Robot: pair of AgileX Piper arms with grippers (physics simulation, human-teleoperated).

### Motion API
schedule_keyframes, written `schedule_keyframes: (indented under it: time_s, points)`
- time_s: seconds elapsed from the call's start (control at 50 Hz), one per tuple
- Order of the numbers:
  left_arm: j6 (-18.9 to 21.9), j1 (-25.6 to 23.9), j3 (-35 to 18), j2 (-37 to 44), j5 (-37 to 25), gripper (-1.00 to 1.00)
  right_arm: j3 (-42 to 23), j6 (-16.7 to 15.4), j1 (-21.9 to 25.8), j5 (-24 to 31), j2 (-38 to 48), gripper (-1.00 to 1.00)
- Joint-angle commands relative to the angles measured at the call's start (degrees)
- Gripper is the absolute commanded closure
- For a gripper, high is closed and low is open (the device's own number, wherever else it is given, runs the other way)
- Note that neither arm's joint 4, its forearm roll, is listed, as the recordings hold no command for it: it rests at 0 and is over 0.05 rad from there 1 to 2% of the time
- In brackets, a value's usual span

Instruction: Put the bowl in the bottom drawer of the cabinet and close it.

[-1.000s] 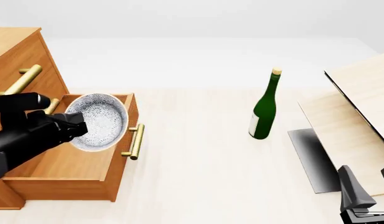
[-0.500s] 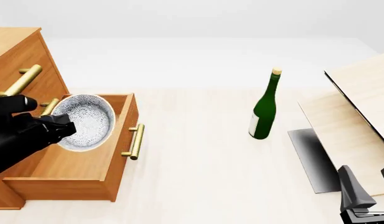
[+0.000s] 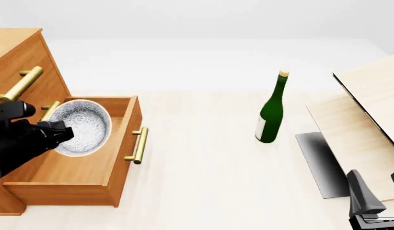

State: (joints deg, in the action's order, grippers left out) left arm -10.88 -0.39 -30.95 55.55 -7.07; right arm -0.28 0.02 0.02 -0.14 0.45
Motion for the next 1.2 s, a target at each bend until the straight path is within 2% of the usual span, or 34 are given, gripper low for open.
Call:
schedule_keyframes:
  time_s: [0.02,0.84,1.2]
  points:
    - [0.28,0.64,0.32,1.17,0.99,1.0,0.04,-0.01,0.0,0.02,-0.06,-1.0]
    - [1.69,4.93,2.8,7.51,5.81,1.0,0.04,-0.01,-0.01,0.02,-0.05,-1.0]
    - [1.81,5.33,2.76,11.46,8.24,1.0,0.04,-0.01,-0.01,0.02,-0.06,-1.0]
